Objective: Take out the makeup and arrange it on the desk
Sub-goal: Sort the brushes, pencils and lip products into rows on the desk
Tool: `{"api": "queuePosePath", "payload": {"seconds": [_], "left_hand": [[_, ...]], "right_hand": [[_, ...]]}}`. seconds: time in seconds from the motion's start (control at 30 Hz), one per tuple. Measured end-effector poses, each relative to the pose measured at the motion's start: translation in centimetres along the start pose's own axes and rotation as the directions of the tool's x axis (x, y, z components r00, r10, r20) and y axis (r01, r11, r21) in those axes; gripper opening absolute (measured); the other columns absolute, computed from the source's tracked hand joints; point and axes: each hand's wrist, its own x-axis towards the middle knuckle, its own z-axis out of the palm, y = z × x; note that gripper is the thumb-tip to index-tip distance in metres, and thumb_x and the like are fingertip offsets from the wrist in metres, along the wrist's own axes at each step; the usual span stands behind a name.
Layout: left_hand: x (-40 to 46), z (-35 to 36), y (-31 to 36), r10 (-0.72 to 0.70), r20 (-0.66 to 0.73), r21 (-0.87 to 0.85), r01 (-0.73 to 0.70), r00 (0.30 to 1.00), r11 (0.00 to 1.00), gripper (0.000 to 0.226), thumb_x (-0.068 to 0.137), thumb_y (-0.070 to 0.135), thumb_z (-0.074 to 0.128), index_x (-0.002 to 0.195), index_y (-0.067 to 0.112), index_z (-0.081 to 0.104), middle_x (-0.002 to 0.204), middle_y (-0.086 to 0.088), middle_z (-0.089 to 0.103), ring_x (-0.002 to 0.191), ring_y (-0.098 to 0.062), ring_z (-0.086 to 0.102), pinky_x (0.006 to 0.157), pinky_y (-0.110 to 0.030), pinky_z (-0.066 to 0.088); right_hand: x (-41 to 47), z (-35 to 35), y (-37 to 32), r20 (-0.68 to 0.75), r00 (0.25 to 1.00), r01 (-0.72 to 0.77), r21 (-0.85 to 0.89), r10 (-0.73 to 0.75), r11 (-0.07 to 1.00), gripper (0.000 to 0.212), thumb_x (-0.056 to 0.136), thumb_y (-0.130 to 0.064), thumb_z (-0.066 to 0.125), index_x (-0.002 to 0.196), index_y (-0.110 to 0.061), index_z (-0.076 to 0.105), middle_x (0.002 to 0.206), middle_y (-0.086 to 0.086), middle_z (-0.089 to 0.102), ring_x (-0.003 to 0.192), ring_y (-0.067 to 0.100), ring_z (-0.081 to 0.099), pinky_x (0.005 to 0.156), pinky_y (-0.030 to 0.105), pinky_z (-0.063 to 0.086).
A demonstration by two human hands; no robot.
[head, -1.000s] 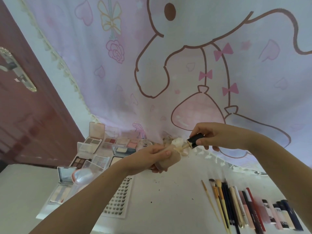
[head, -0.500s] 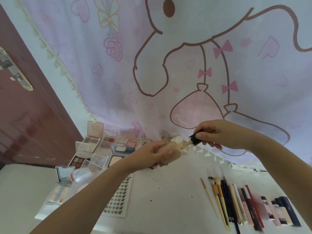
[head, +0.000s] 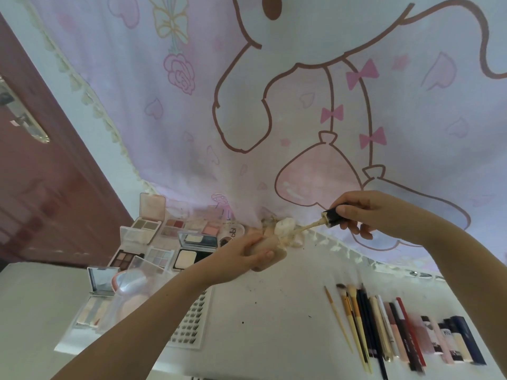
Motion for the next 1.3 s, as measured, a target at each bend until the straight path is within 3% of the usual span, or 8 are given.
{"api": "queuePosePath", "payload": {"seconds": [0.13,0.23,0.4,0.5,0.6,0.7,1.1,1.3], "left_hand": [[0.4,1.0,-1.3,-0.074,-0.047,-0.070,0.071,0.996,0.995,0.028,0.094,0.031,0.055,0.115,0.014,0.051,0.100,-0.001,0.058,0.080,-0.006,0.057,0.067,-0.019,0.050],[1.0,2.0,-2.5,-0.143,-0.078,-0.105,0.134,0.987,0.985,0.026,0.088,0.029,0.063,0.110,0.022,0.050,0.105,0.000,0.061,0.097,-0.017,0.059,0.088,-0.034,0.050],[3.6,4.7,-3.8,-0.146,-0.310,0.092,0.183,0.939,0.979,0.021,0.085,0.024,0.066,0.099,0.027,0.051,0.091,0.010,0.055,0.081,-0.004,0.052,0.069,-0.010,0.041],[5.9,6.0,-4.7,-0.155,-0.397,0.205,0.252,0.905,0.946,0.028,0.084,0.030,0.066,0.107,0.018,0.058,0.101,0.003,0.057,0.089,-0.013,0.053,0.076,-0.020,0.039],[7.9,7.0,-5.2,-0.164,-0.429,0.309,0.315,0.888,0.898,0.033,0.086,0.036,0.061,0.110,0.014,0.058,0.107,-0.001,0.058,0.098,-0.020,0.055,0.087,-0.032,0.043],[9.4,7.6,-6.0,-0.159,-0.456,0.460,0.385,0.876,0.800,0.035,0.089,0.042,0.054,0.114,0.018,0.055,0.115,0.001,0.057,0.110,-0.020,0.048,0.091,-0.033,0.039],[13.4,8.0,-9.0,-0.182,-0.499,0.508,0.457,0.847,0.731,0.040,0.088,0.051,0.050,0.113,0.020,0.054,0.117,0.001,0.058,0.112,-0.024,0.045,0.085,-0.035,0.034],[13.1,7.8,-9.1,-0.190,-0.491,0.459,0.438,0.850,0.773,0.045,0.087,0.053,0.053,0.116,0.020,0.051,0.120,0.001,0.056,0.114,-0.023,0.045,0.088,-0.034,0.035]], "right_hand": [[-0.7,1.1,3.3,0.014,0.999,-0.034,0.427,0.032,0.904,0.018,0.087,-0.017,0.061,0.101,-0.005,0.061,0.082,0.006,0.067,0.066,0.011,0.061,0.058,0.020,0.051],[-0.7,3.6,6.9,0.060,0.997,-0.081,0.769,0.055,0.634,0.070,0.053,-0.030,0.090,0.109,-0.003,0.059,0.099,0.015,0.069,0.087,0.023,0.068,0.066,0.029,0.058],[0.6,9.8,10.9,0.076,0.987,-0.126,0.912,0.141,0.391,0.057,0.071,-0.018,0.079,0.118,0.002,0.057,0.111,0.019,0.066,0.112,0.032,0.061,0.082,0.045,0.057],[2.6,12.8,12.1,-0.024,0.962,-0.116,0.863,0.270,0.491,0.021,0.093,-0.004,0.050,0.113,-0.007,0.052,0.110,0.010,0.067,0.115,0.025,0.059,0.094,0.043,0.050],[5.3,14.9,13.3,-0.173,0.929,-0.182,0.556,0.328,0.811,0.018,0.096,-0.011,0.049,0.108,-0.023,0.045,0.109,-0.007,0.062,0.109,0.017,0.057,0.087,0.027,0.044],[7.9,16.6,14.5,-0.300,0.914,-0.200,0.251,0.272,0.947,0.029,0.092,-0.018,0.055,0.120,-0.022,0.049,0.115,-0.006,0.053,0.109,0.014,0.050,0.087,0.022,0.038],[11.5,18.7,15.1,-0.432,0.874,-0.241,0.017,0.224,0.970,0.029,0.092,-0.016,0.053,0.120,-0.013,0.052,0.114,0.005,0.055,0.106,0.025,0.047,0.087,0.030,0.037],[11.0,18.2,15.3,-0.374,0.877,-0.261,0.157,0.302,0.952,0.039,0.089,-0.019,0.059,0.126,-0.016,0.047,0.119,0.001,0.050,0.108,0.019,0.049,0.087,0.025,0.040]]}}
